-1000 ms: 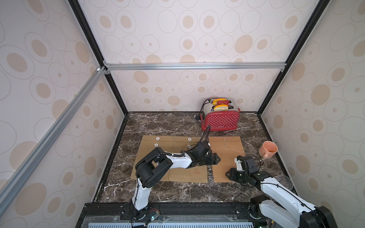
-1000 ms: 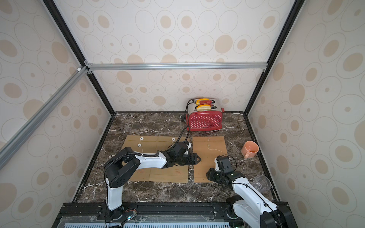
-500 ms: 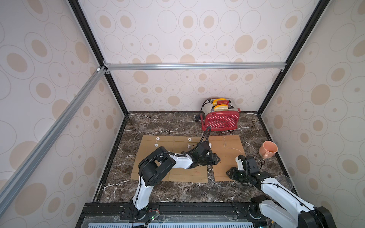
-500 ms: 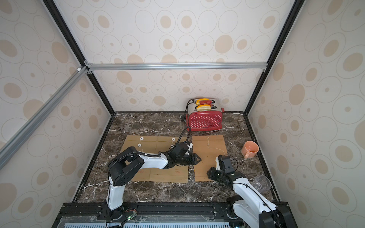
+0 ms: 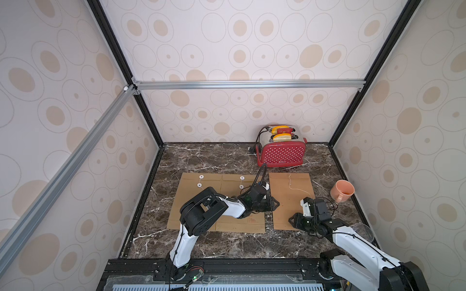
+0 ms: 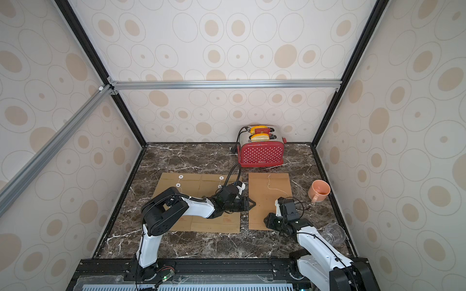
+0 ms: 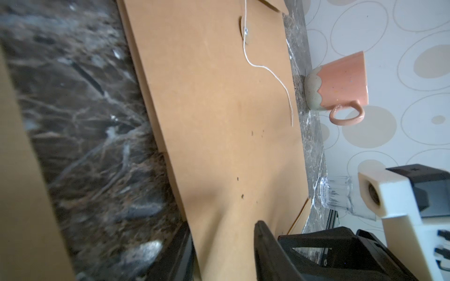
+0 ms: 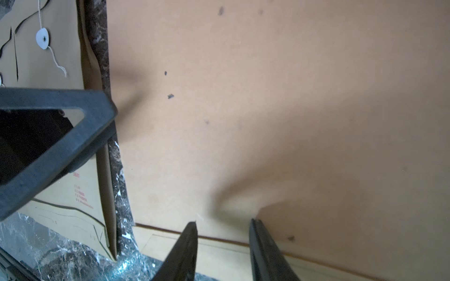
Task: Close the mouth of the file bag
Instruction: Pick up the file bag from the center of the board.
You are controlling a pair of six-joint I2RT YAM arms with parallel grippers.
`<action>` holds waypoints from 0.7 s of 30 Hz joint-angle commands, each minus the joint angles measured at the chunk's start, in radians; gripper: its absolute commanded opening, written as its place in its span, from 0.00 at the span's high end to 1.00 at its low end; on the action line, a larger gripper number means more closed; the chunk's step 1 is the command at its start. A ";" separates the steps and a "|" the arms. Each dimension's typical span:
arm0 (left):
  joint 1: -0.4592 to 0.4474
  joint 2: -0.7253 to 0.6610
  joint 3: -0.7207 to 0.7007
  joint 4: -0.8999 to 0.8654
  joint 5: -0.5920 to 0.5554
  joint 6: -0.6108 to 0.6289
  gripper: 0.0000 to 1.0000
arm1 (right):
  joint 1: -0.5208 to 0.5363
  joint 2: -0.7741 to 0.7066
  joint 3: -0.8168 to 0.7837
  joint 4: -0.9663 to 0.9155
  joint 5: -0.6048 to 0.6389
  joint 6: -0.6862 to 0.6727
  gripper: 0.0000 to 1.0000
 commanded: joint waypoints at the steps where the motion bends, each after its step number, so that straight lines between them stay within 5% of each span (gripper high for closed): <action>1: -0.028 0.046 -0.021 -0.030 0.030 -0.031 0.70 | -0.007 0.021 -0.036 -0.057 0.016 -0.012 0.61; 13: -0.028 -0.003 -0.023 -0.076 -0.004 0.012 0.99 | -0.008 -0.104 -0.009 -0.145 -0.001 -0.012 0.62; 21: -0.028 -0.094 -0.041 -0.068 -0.006 0.061 1.00 | -0.034 -0.269 0.067 -0.266 0.008 -0.029 0.62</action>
